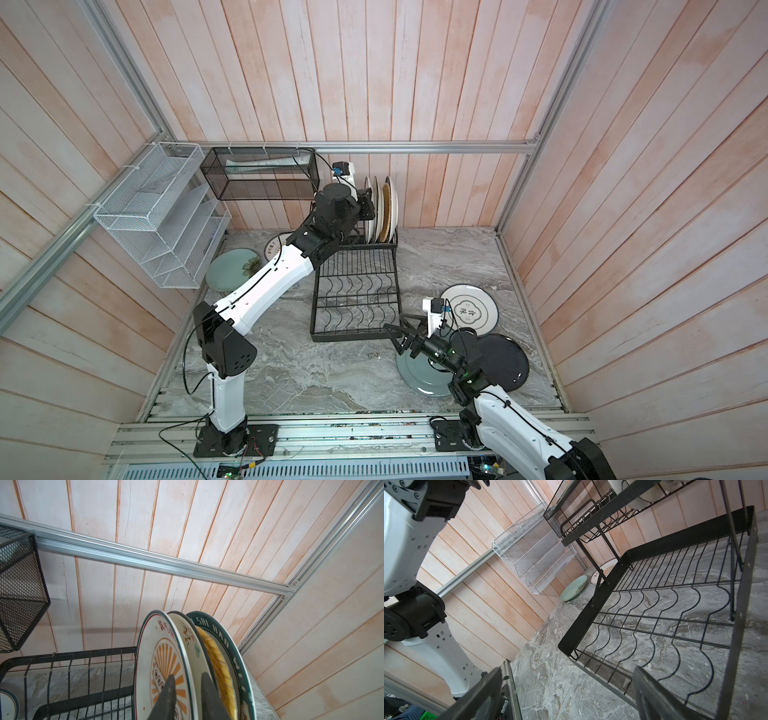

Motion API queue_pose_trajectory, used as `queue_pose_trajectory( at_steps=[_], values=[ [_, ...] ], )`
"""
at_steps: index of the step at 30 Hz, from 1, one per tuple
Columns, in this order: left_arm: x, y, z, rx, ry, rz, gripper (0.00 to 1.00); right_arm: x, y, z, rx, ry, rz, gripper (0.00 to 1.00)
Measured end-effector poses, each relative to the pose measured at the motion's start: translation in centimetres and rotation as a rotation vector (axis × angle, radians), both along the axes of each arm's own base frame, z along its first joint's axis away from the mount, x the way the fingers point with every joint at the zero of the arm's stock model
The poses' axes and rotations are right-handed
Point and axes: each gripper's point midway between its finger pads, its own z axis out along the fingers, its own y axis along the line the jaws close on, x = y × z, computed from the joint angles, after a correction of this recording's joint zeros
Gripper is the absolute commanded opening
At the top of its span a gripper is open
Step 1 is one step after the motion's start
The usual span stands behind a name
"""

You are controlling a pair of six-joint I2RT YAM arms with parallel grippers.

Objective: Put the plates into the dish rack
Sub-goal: 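Lower the sunburst plate into the upper tier in front of the other plates, then open the left gripper and withdraw it from the rack toward the robot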

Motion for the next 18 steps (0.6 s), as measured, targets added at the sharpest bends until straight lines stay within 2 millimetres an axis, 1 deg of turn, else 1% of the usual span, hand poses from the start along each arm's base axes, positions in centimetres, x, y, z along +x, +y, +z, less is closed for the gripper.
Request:
queue_pose_trajectory(
  at_steps=[7, 10, 14, 18],
  values=[
    [-0.2, 0.2, 0.2, 0.026, 0.001, -0.002, 0.25, 0.0, 0.0, 0.0, 0.000, 0.000, 0.000, 0.98],
    [-0.5, 0.4, 0.6, 0.036, -0.004, -0.004, 0.26, 0.0, 0.0, -0.1, -0.002, 0.003, 0.000, 0.98],
    [-1.4, 1.2, 2.3, 0.038, -0.027, -0.005, 0.27, 0.1, 0.1, -0.2, -0.004, 0.005, 0.001, 0.98],
    [-2.7, 2.6, 4.9, 0.025, -0.066, 0.000, 0.28, 0.2, 0.1, -0.4, -0.010, 0.011, 0.000, 0.98]
  ],
)
